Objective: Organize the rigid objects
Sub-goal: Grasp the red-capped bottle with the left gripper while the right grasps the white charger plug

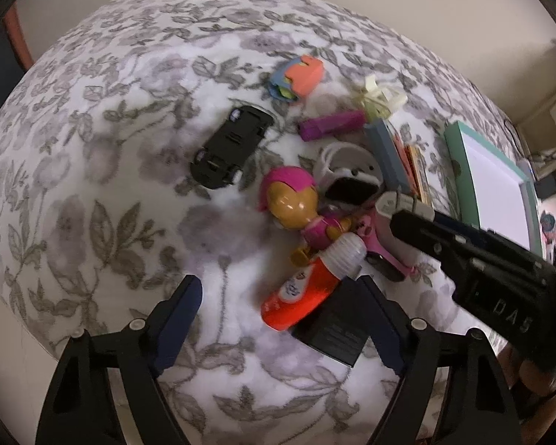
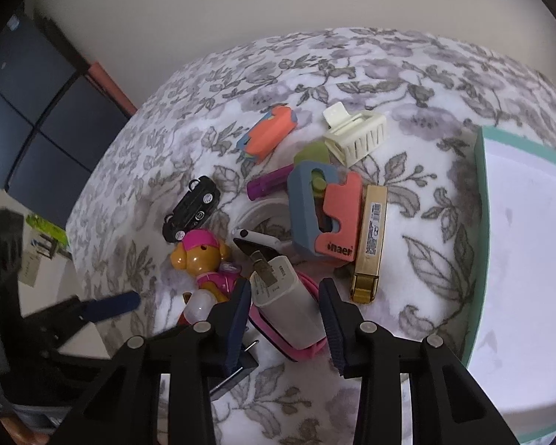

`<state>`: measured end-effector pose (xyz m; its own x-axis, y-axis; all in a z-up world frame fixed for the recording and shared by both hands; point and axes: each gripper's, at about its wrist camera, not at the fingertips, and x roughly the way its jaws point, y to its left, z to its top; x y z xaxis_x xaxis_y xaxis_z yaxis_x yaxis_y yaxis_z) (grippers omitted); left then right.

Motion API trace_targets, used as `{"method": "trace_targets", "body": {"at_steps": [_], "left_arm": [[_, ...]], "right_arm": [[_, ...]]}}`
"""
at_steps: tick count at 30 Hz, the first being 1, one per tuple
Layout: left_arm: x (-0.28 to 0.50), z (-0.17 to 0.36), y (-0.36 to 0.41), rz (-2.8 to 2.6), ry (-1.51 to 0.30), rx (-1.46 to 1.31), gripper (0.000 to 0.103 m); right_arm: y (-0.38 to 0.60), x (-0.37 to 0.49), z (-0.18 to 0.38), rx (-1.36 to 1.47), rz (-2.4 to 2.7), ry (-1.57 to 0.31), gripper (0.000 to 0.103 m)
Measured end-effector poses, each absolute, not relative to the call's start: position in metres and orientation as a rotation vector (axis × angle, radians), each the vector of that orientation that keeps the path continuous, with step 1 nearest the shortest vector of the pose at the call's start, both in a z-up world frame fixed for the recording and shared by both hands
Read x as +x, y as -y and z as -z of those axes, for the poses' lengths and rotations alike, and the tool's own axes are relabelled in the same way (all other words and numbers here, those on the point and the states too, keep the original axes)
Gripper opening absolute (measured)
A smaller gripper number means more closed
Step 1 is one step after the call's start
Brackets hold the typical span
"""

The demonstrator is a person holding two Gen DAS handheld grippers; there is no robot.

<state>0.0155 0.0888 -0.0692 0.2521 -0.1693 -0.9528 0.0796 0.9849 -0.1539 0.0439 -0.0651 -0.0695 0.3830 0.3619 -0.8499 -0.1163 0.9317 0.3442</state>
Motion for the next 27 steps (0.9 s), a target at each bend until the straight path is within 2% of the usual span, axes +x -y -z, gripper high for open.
{"method": "trace_targets", "body": {"at_steps": [2, 3, 5, 12, 14, 21, 27], "left_arm": [[0.015, 0.071, -0.083, 0.186, -1.310, -0.059, 0.080], [0.016, 0.071, -0.081, 0.195, -1.314, -0.052, 0.071], [0.018, 0.076, -0.077, 0.213, -1.333, -0.042, 0.063], [0.020, 0.077, -0.070, 0.270, -1.315, -0.069, 0.047], [0.021, 0.077, -0.075, 0.266, -1.308, -0.098, 0.038], [0.025, 0.078, -0.091, 0.209, -1.299, -0.161, 0.028], [0.029, 0.093, -0.094, 0.182, -1.352, -0.147, 0.026]], "right_arm": [[0.062, 0.043, 0.069, 0.225, -0.308, -1.139, 0.041], [0.061, 0.043, 0.069, 0.219, -0.306, -1.138, 0.041], [0.060, 0.042, 0.068, 0.211, -0.303, -1.137, 0.041], [0.060, 0.041, 0.068, 0.206, -0.303, -1.138, 0.040], [0.060, 0.040, 0.067, 0.206, -0.303, -1.139, 0.040], [0.067, 0.037, 0.066, 0.235, -0.294, -1.140, 0.039], [0.063, 0.038, 0.067, 0.202, -0.291, -1.138, 0.039]]}}
